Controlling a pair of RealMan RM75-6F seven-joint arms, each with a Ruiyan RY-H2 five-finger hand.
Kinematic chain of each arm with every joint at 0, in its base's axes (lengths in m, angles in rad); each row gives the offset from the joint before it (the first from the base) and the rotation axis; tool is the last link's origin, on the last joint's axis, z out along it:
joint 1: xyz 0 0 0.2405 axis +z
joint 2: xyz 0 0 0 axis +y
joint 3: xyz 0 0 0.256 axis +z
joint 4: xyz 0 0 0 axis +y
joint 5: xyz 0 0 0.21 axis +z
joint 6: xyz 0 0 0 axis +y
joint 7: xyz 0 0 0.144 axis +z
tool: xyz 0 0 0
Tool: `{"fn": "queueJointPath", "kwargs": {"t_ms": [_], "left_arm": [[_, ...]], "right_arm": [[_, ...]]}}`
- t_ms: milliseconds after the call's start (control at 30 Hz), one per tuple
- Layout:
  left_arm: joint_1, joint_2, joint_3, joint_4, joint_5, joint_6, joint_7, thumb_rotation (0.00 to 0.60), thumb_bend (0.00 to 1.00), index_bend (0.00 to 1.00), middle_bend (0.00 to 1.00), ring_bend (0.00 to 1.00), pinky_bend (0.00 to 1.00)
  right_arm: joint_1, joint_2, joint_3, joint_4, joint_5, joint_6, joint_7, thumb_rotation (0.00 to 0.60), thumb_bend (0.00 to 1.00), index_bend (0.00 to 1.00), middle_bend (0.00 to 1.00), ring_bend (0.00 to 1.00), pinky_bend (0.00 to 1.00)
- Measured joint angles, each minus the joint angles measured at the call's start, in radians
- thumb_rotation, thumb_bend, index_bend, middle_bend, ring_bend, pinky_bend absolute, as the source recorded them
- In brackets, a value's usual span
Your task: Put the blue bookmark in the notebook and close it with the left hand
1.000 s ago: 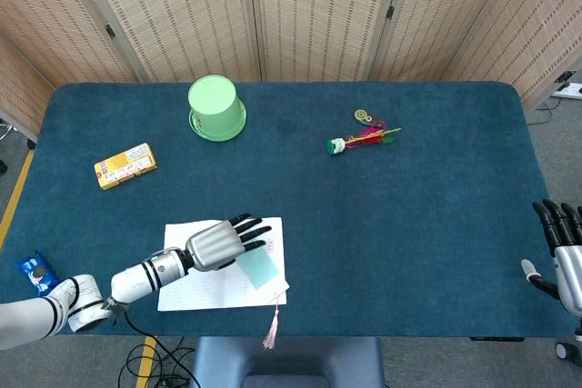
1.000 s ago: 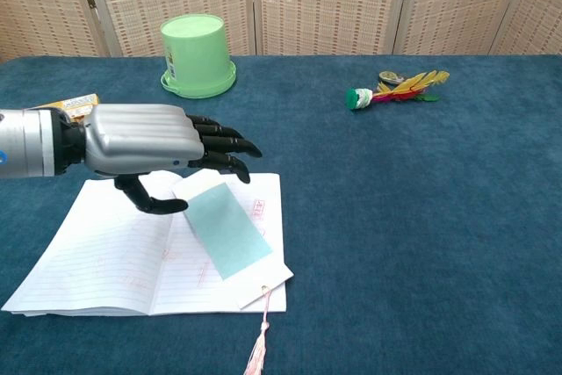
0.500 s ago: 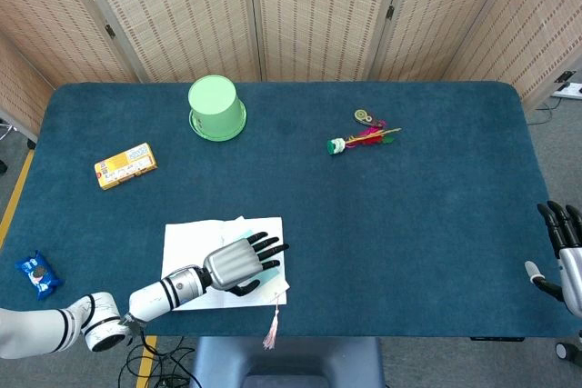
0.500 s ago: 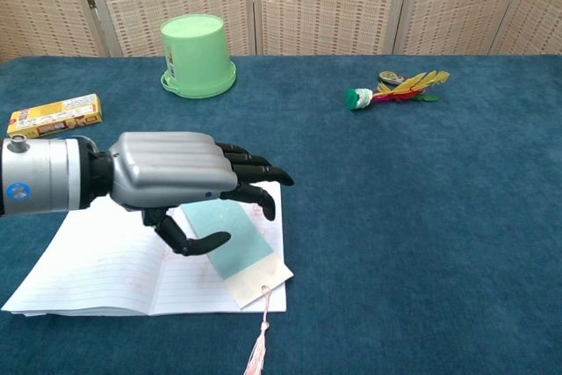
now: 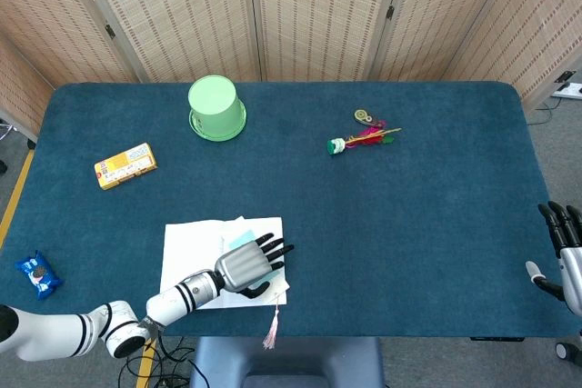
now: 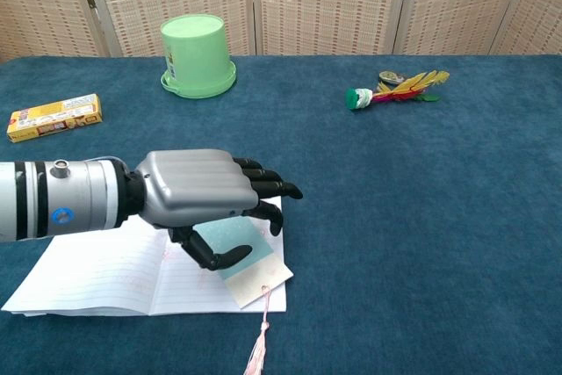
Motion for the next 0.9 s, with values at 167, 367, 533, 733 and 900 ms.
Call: {"fn": "queueJointPath", "kwargs": {"t_ms": [167,367,533,733,900], "left_arm": [[0.006,-0.018,-0.009,-0.002,-0.049,0.003,0.054,0.278,0.58,0.28,0.0,0.0,0.13],[0.007,-0.028,-0.009,-0.008,-0.081,0.004,0.098,0.276,0.58,0.28,0.0,0.0,0.13],[0.006,-0.04,-0.005,-0.007,-0.099,0.007,0.129,0.275,0.58,0.28,0.0,0.0,0.13],[0.004,-0.05,-0.003,-0.009,-0.119,0.013,0.161,0.275,0.58,0.29,0.0,0.0,0.13],[0.002,-0.054,0.005,-0.01,-0.129,0.016,0.185,0.274,0.58,0.3,0.0,0.0,0.13]], "right_arm": [[0.002,-0.004,0.0,0.007,0.001,-0.004,0.005,0.6,0.2,0.04,0.07,0.06,0.07],[0.002,-0.005,0.0,0.011,0.003,-0.005,0.009,0.6,0.2,0.04,0.07,0.06,0.07],[0.001,-0.008,0.0,0.017,0.004,-0.007,0.014,0.6,0.2,0.04,0.07,0.06,0.07],[0.0,-0.009,-0.001,0.023,0.007,-0.007,0.021,0.6,0.2,0.04,0.07,0.06,0.07],[0.0,-0.013,0.0,0.032,0.009,-0.011,0.029,0.6,0.2,0.04,0.07,0.06,0.07]]}}
